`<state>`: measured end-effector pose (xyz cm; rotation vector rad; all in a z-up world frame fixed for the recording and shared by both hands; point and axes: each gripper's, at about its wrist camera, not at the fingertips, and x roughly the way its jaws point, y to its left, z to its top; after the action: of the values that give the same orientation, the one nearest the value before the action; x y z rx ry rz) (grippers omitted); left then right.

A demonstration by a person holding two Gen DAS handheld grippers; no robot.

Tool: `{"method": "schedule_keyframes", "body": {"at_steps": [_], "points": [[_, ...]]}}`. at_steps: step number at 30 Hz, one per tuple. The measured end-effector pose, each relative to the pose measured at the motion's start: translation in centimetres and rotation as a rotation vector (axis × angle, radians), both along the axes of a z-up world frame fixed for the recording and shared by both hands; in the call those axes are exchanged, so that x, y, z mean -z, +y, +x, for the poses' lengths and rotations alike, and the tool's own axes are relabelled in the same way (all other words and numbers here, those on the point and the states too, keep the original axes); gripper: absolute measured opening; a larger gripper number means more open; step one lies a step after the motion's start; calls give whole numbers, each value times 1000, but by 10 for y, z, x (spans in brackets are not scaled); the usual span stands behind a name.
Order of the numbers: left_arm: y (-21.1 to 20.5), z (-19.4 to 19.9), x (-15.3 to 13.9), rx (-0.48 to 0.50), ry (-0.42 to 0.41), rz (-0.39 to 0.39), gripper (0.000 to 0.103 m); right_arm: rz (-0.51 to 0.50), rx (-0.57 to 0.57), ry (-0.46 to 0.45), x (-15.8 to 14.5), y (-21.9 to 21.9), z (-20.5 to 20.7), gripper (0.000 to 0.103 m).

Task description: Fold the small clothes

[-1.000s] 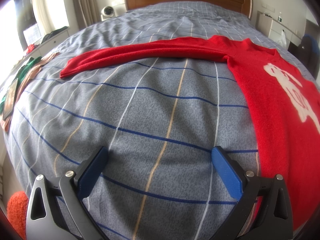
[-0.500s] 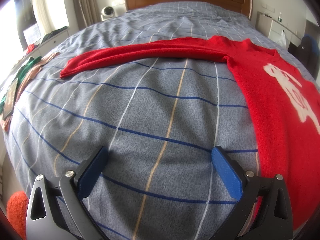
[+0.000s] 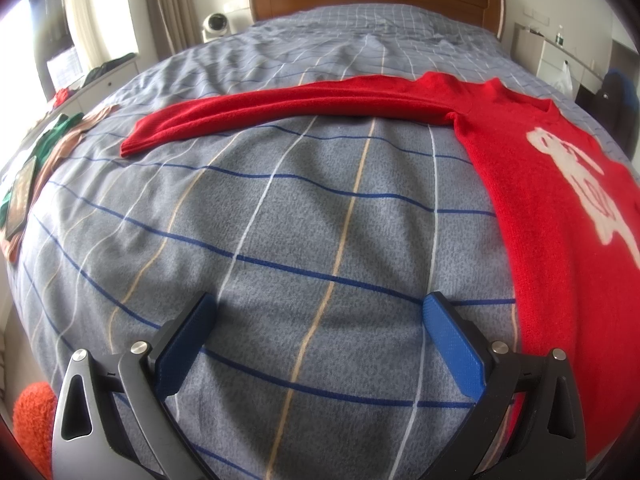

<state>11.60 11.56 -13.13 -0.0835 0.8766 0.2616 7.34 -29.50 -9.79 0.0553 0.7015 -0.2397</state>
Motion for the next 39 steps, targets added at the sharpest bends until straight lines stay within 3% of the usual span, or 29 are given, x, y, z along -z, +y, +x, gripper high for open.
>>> {"method": "schedule_keyframes", "body": {"at_steps": [34,36,39], "points": [[-2,-1,-3,16,-6,1,103,-3,-1,11,-2,2,0,89],[0,-1,-4,29,-3,-16,103,34,-11,35,-8,-2,-1,89],[3,0,-3,36,-2,-36,103,213,-28,38,-31,-30,1,88]]}}
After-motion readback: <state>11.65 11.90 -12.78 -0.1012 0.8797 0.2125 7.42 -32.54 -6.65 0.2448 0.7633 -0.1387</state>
